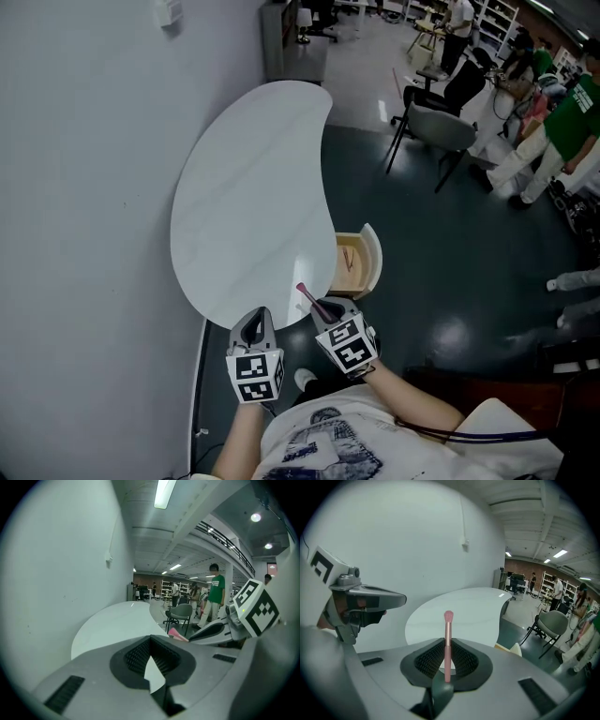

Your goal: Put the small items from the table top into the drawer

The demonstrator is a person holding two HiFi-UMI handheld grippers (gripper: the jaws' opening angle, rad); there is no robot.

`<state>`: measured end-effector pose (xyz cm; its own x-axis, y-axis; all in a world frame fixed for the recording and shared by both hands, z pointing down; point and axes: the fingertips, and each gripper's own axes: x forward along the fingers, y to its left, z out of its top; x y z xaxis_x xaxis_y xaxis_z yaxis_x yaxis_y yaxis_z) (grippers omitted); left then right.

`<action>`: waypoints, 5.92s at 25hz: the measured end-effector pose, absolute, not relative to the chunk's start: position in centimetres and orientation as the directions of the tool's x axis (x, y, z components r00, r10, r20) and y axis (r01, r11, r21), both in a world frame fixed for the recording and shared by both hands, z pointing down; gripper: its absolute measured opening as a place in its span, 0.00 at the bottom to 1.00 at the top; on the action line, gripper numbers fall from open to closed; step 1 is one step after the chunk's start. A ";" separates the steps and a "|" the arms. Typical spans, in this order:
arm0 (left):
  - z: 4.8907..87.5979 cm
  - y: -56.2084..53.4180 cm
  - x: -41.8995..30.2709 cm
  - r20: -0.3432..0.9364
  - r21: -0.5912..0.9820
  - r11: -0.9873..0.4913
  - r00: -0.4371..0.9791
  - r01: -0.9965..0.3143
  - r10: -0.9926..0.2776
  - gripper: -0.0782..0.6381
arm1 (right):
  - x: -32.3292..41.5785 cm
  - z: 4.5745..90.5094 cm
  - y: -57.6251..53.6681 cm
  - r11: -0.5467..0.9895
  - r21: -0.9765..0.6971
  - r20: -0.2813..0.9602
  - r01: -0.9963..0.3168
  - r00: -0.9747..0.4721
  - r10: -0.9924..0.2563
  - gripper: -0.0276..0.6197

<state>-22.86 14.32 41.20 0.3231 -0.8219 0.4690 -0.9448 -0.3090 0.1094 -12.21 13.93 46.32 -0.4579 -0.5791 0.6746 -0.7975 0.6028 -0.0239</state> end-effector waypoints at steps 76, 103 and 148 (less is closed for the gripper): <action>55.9 -10.9 -0.3 0.660 0.125 -0.553 0.485 -0.824 -0.574 0.16 | 10.2 63.4 -5.2 0.315 -0.175 0.818 -0.933 -0.316 -0.481 0.14; 62.6 -14.0 -1.5 0.699 0.070 -0.583 0.456 -0.810 -0.551 0.16 | 7.8 75.4 -8.8 0.262 -0.169 0.876 -0.950 -0.267 -0.403 0.14; 63.5 -13.4 -1.6 0.719 0.079 -0.592 0.457 -0.802 -0.523 0.16 | 7.5 86.7 -9.6 0.212 -0.160 0.959 -0.964 -0.203 -0.198 0.14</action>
<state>-1.58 -13.36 63.49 0.4573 -0.5233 0.7191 -0.8019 -0.5923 0.0789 7.51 -9.65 86.68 -0.2026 -0.1979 0.9590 -0.9641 0.2121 -0.1599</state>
